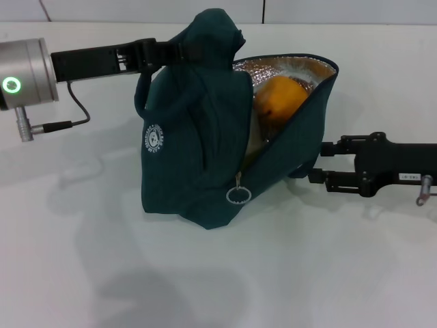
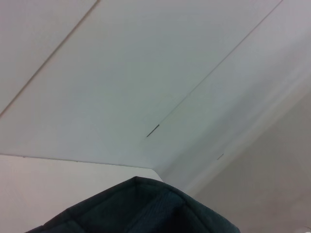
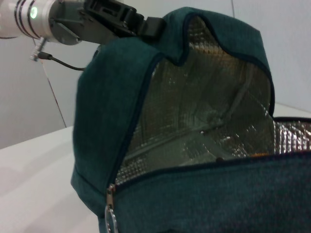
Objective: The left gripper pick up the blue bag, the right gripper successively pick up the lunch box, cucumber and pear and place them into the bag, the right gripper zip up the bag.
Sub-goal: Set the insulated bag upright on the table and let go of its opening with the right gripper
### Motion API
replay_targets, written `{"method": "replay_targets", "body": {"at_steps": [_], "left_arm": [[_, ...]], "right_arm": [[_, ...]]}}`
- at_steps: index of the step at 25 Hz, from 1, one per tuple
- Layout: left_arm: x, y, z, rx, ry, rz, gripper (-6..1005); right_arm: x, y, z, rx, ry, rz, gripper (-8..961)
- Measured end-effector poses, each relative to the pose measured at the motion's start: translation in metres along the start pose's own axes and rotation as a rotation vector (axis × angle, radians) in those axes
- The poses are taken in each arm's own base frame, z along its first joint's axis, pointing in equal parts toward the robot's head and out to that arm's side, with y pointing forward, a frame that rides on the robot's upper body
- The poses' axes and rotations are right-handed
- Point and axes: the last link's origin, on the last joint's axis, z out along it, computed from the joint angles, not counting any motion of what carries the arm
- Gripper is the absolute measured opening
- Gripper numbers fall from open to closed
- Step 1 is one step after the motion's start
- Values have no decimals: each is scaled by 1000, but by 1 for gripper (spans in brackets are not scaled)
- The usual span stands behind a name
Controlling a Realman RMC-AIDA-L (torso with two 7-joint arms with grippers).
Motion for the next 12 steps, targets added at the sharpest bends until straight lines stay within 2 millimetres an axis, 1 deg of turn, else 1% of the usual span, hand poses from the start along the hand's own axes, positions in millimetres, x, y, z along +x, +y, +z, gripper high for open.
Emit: {"method": "replay_targets", "body": {"at_steps": [3,12], "left_arm": [[0,0,0,-1,0,2,49],[1,2,1,-12,13,1,50]], "right_arm": [[1,-2,4,9,9,8,589],[0,-4,6,26,5,-11,489]]}}
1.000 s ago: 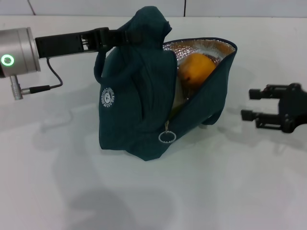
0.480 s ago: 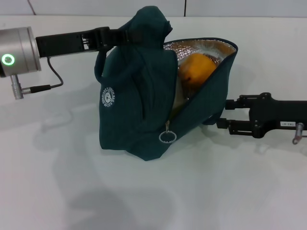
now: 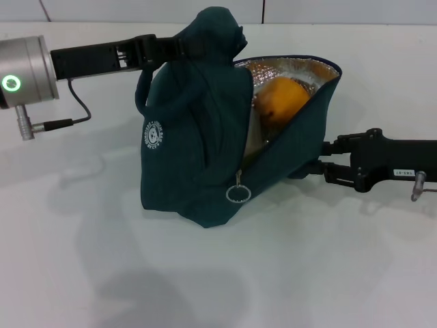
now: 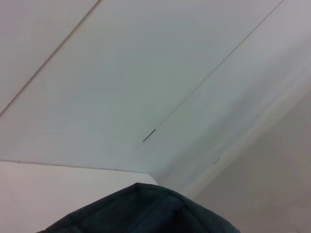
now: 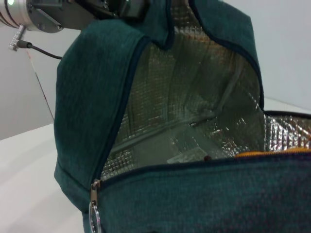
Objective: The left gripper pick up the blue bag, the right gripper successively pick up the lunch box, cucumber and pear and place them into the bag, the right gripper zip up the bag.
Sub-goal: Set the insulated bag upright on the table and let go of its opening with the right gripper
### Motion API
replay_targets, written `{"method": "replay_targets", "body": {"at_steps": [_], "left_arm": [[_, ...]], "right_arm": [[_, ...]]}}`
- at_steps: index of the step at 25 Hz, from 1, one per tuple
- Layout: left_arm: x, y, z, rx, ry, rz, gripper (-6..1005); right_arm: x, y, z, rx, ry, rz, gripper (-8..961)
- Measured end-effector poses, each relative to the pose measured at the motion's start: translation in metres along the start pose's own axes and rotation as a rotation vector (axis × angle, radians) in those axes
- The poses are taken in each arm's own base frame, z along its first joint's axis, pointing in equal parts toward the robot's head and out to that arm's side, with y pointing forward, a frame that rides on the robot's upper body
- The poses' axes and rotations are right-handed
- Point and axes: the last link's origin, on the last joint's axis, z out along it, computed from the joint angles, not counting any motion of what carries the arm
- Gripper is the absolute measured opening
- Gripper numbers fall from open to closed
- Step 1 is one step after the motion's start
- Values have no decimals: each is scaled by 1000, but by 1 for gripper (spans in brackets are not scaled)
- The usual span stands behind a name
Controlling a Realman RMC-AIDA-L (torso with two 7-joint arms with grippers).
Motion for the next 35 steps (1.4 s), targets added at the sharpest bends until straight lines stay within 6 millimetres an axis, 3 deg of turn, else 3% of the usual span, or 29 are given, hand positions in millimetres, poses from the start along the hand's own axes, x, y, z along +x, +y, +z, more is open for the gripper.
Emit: {"method": "replay_targets", "body": {"at_steps": [5,10,16,22,30,35], "left_arm": [[-3,-1,0,-3,1,-13,50],[-2,-1,0,-7,-2,-9,50],[-3,0,1,-10,-5,-2,49],[-4,2,2,-23,-15,4,49],[-16,1,20,-77,-52,-20,50],[-27,5,37,-121,-92,-19,49]], "right_arm": [[-3,2,-5,-5,-39,-32,433],[-7,5,-18,5,-85,-65,204],[-14,5,-31,24,-139,-94,62],[-24,11,-39,7,-189,-149,54],[-63,20,-85,29,-379,-279,53],[-62,23,-101,31,-378,-282,53]]}}
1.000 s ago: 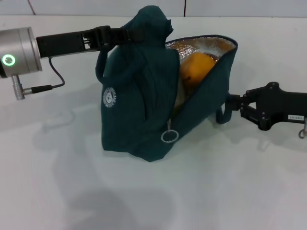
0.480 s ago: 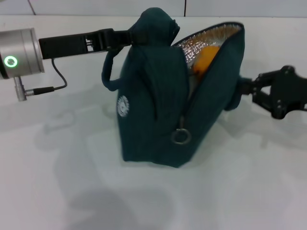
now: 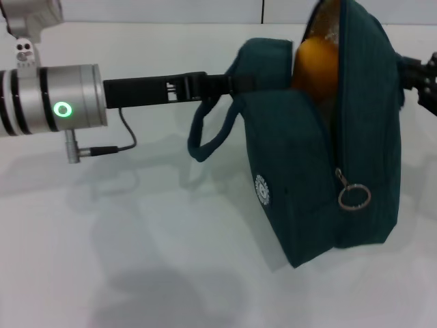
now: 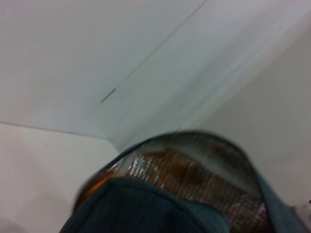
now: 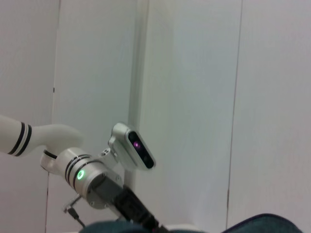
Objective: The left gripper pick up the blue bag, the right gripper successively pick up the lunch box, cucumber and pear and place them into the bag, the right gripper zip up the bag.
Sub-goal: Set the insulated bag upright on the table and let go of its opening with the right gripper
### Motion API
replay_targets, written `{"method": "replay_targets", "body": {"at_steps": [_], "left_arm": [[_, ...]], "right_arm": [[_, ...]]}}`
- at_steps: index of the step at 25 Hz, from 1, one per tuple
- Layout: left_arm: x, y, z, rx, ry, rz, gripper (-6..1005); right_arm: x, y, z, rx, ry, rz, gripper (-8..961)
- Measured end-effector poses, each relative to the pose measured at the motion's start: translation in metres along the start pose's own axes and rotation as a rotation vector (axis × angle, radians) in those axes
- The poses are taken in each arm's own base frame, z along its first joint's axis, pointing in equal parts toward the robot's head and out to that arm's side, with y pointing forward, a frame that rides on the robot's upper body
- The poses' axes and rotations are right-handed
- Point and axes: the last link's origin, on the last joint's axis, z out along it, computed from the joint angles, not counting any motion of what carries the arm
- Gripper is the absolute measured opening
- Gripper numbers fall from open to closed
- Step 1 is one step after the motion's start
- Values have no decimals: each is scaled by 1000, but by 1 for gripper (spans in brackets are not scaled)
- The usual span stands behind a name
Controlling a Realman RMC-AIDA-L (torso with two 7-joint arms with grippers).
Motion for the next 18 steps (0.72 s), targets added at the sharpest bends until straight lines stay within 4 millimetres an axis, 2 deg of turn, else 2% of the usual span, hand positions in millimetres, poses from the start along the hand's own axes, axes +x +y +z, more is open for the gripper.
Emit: {"method": "replay_targets", "body": {"at_steps": [4,8,18], "left_arm": [[-5,-1,3,-27,34,11,49],[-13,-9,-2,2,76,14,49],[-26,-17,-15,43,119,27,49]], "right_arm": [[13,3,-6,-15,43,43,53],[23,6,-5,-34,82,59,53],[31,3,9,-61,146,45,52]]}}
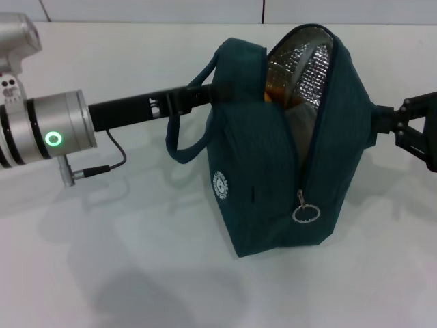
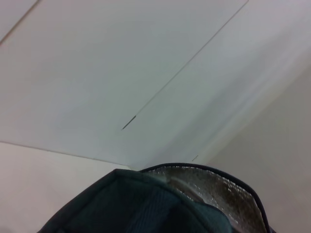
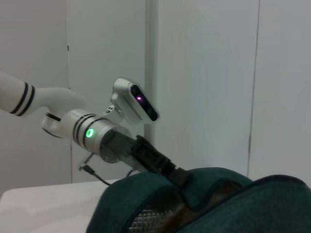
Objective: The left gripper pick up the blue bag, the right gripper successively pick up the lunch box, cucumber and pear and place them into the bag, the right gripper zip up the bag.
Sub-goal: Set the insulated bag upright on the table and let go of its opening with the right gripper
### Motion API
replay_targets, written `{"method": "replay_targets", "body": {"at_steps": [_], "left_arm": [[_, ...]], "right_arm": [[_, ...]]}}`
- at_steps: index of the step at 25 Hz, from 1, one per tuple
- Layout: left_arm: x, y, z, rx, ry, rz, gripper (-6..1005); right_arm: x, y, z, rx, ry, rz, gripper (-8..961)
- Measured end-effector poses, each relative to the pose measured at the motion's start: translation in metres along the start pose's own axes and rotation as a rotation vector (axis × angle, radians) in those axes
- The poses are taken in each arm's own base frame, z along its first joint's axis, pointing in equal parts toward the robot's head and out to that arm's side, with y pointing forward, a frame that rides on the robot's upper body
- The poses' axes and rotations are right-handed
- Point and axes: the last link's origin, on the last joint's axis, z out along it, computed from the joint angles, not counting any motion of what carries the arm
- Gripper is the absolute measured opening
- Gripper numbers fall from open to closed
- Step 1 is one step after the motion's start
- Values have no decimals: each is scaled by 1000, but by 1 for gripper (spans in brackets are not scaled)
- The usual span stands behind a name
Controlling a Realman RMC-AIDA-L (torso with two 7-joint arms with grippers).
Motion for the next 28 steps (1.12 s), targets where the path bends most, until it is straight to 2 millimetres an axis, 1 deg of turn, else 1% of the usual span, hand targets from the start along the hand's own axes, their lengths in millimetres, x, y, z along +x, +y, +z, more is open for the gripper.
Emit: {"method": "replay_targets", "body": {"at_steps": [7,13,19,28], "left_arm": [[-9,-3,-2,5,2,-7,50],[-16,-4,-1,6,2,-18,50],[-17,-6,-4,17,5,-20,50],[-17,-8,-8,30,19,-28,50]], "right_arm": [[1,-5,-5,25,14,-7,52],[4,-3,-3,13,14,2,51],[8,0,-2,11,8,13,51],[9,1,0,8,3,16,51]]}}
